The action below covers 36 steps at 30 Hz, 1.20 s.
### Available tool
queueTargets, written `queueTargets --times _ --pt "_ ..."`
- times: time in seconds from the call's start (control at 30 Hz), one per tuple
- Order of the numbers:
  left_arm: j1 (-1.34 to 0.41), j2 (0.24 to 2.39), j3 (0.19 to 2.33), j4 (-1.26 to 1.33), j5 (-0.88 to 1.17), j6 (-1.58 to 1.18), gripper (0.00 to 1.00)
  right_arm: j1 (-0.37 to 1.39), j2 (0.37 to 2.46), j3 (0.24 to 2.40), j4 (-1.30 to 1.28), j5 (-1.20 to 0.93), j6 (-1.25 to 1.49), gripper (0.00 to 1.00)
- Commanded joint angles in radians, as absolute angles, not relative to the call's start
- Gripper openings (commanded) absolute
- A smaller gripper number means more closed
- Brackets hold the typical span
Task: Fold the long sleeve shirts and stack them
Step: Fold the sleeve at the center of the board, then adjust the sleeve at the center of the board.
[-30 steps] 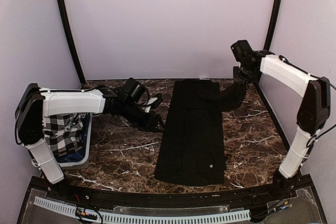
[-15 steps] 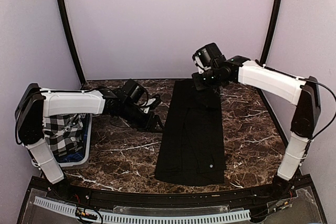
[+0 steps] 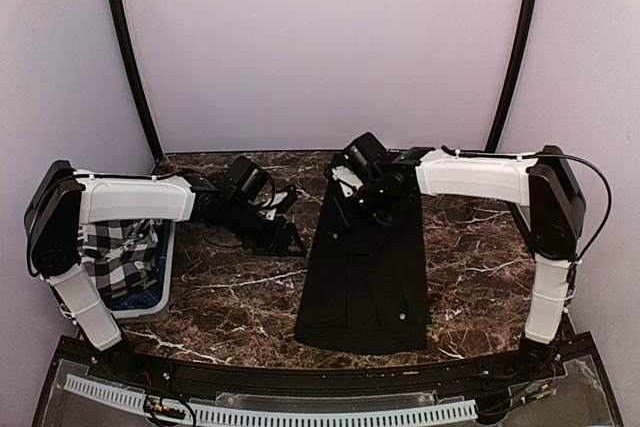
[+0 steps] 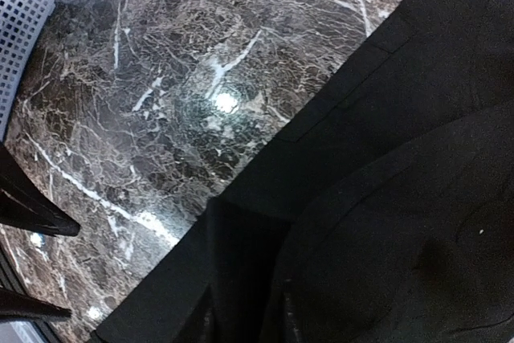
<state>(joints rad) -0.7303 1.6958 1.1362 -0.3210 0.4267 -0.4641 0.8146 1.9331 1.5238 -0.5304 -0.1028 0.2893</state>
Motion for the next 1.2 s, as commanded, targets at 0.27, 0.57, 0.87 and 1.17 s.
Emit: queueTargets --times 0.27,0.57,0.87,1.17 --pt "-0.726 1.709 1.128 -0.240 0.477 -0.475 0.63 0.838 1.764 1.328 -0.474 -0.060 0.353 0.54" --pt "-0.725 1.820 1.263 -0.213 0.303 -0.345 0.61 0.831 1.623 1.129 -0.359 0.046 0.454 0.53" --pt "-0.724 1.860 1.340 -0.129 0.285 -0.129 0.74 0.816 1.534 1.007 -0.285 0.059 0.481 0.54" --pt "-0.723 1.926 1.388 -0.178 0.463 -0.008 0.74 0.795 1.461 0.950 -0.264 0.082 0.484 0.54"
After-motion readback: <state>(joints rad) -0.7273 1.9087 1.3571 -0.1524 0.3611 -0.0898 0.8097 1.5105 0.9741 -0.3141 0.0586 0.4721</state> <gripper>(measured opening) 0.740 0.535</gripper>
